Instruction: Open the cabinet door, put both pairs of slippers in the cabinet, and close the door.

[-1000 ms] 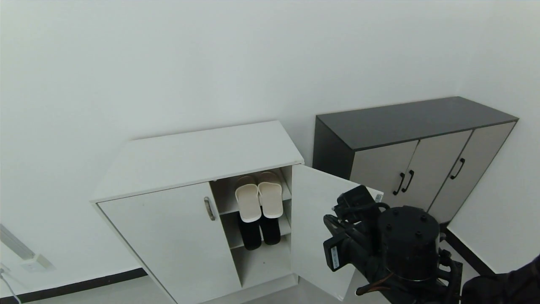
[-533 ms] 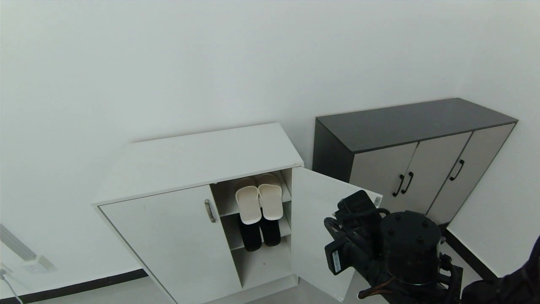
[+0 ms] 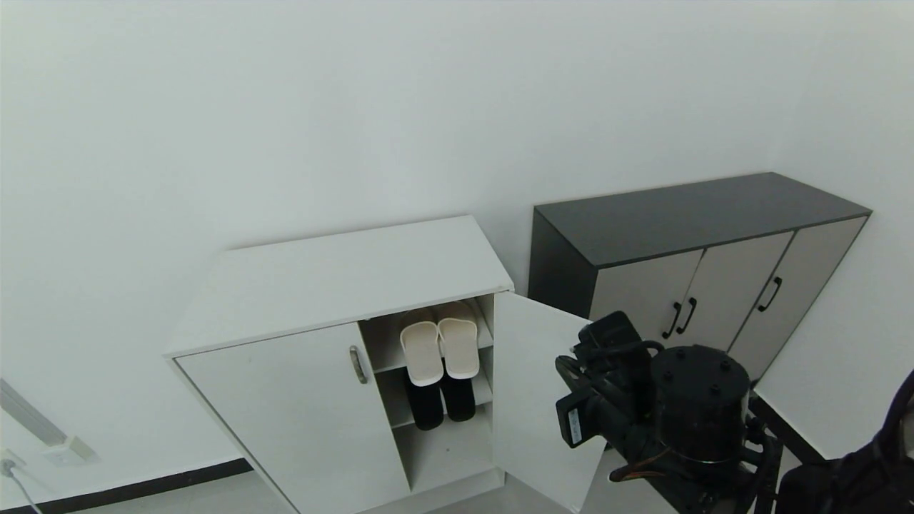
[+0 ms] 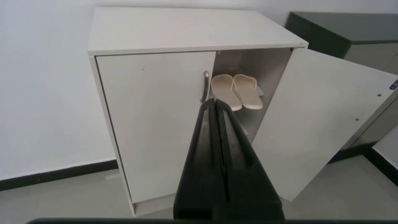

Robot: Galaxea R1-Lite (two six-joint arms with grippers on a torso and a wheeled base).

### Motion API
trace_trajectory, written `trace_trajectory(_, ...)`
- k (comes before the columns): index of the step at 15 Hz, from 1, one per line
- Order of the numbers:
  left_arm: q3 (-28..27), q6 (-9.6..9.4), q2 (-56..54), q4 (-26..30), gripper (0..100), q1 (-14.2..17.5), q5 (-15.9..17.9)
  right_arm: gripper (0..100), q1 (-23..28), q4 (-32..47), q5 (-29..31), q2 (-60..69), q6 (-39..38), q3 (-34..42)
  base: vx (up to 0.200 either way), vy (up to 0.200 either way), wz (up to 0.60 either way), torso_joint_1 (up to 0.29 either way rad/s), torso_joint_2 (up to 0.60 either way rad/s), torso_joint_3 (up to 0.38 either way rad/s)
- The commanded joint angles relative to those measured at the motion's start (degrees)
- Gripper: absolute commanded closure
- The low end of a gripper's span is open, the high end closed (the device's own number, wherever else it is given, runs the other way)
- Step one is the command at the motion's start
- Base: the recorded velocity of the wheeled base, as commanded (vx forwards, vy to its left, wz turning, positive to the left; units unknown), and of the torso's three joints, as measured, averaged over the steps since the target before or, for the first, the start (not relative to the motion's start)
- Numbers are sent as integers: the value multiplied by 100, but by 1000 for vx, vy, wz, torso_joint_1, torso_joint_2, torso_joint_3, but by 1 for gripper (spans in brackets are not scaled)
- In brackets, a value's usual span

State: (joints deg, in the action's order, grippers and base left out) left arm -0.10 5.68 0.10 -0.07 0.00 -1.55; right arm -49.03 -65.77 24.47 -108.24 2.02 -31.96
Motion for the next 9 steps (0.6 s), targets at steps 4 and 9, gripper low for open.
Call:
trace_trajectory(4,1,-6,-1,-1,100,0,5,100,684,1426,5,145,-387,-1031,-200,0,0,13,-1,-1)
trace_trajectory(9,1,-23,-1,-1,100,0,5,100,1625,3729,-65,-127,-1090,-2965,0,0,0,0,0,0)
